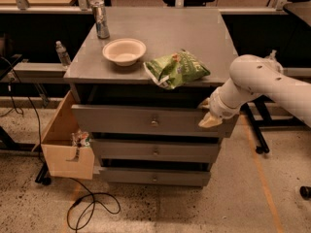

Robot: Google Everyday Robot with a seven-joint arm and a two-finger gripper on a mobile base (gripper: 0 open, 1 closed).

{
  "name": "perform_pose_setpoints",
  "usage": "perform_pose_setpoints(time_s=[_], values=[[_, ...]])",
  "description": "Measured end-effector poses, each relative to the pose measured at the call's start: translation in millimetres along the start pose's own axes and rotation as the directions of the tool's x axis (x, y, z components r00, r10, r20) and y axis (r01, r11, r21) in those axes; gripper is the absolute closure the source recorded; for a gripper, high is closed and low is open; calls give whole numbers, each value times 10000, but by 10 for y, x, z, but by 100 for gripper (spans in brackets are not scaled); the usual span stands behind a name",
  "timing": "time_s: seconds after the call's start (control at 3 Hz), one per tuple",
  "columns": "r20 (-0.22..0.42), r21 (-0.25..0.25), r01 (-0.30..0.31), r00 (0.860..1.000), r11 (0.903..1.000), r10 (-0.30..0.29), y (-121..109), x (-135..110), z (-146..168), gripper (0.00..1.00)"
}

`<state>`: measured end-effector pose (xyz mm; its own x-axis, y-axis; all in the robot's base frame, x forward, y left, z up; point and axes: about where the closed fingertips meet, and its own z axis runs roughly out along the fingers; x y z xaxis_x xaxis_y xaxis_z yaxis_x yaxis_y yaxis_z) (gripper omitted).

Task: Open top drawer

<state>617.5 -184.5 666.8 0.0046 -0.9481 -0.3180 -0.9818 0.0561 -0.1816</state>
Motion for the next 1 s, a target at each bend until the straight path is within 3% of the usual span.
perform_pose_setpoints(time_s=[0.33,1.0], values=[[0,0,0,10000,10000,0,-15,-26,-76,95],[3,2,-3,10000,10000,3,-30,-54,-156,100]])
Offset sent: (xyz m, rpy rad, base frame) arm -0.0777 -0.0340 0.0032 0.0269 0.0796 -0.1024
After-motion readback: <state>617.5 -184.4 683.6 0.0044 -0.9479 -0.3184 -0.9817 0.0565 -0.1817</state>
